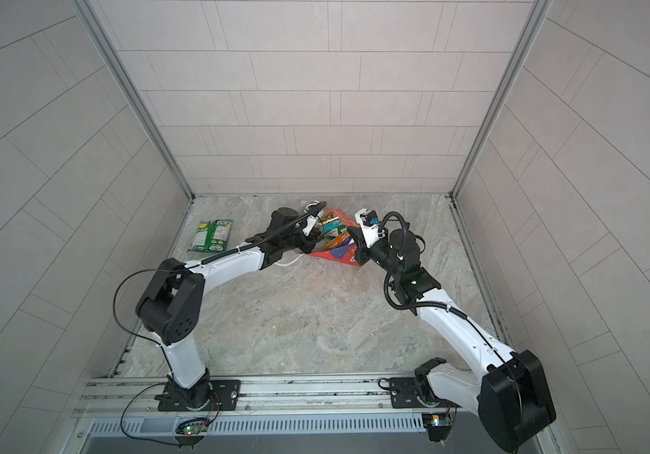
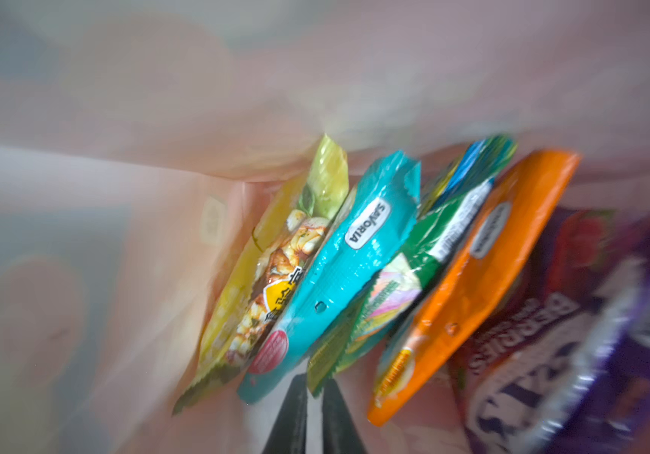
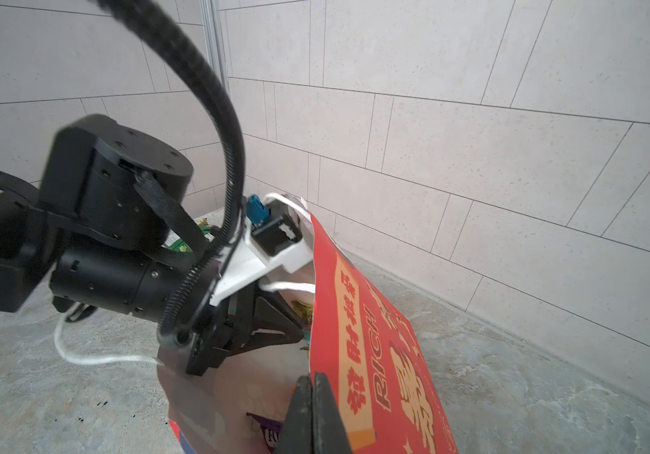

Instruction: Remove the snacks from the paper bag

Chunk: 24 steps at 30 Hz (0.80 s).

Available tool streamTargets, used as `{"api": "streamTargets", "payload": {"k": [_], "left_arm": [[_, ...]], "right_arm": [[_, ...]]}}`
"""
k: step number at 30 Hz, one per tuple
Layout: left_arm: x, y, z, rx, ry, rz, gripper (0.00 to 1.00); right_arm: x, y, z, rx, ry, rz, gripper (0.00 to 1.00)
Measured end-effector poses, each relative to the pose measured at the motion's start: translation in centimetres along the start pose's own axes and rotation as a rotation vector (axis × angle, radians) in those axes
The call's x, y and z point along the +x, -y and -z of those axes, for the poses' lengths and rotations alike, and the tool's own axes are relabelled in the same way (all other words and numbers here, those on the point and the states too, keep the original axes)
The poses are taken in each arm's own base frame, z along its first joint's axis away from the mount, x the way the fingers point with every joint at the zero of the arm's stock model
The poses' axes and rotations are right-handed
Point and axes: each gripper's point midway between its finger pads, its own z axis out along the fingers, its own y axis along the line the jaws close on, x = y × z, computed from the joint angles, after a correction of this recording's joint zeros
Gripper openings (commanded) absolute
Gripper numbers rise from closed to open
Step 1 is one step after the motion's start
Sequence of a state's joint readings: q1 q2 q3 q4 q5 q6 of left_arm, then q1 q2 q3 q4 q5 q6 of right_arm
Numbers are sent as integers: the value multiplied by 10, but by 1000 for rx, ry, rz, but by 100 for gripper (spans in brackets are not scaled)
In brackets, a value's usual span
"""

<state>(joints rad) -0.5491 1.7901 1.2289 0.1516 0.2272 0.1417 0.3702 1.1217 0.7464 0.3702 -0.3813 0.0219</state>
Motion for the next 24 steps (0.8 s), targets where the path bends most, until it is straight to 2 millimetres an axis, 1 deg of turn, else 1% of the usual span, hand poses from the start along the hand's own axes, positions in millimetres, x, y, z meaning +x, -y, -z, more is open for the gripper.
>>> {"api": "streamTargets", "payload": {"k": [2, 3, 4, 6, 9, 12, 15, 19, 21, 24], "left_arm": [[-15, 0, 14, -6, 45, 9, 42], [-22, 0, 22, -9, 72, 10, 49], [-31, 1, 30, -12, 103, 6, 53], [-43, 1, 43, -18, 149, 13, 53], [-56, -1, 53, -31, 194, 7, 59], [-54, -2, 51, -36, 190, 2, 64], [-45, -4, 41, -31, 153, -10, 64], [-36, -3, 25, -15, 121, -31, 66], [-32, -2, 20, -8, 111, -46, 72], [-28, -4, 12, -5, 102, -65, 75]], "right_arm": [[1, 0, 1, 0, 17, 6, 0], [1, -1, 2, 1, 26, 11, 0], [1, -1, 3, 2, 34, 16, 0], [0, -1, 4, 6, 48, 26, 0], [1, -1, 6, 8, 63, 35, 0], [1, -1, 6, 9, 75, 41, 0], [1, -1, 7, 9, 80, 43, 0], [0, -1, 7, 9, 82, 44, 0], [0, -1, 7, 9, 83, 44, 0], [0, -1, 7, 10, 82, 44, 0]]}}
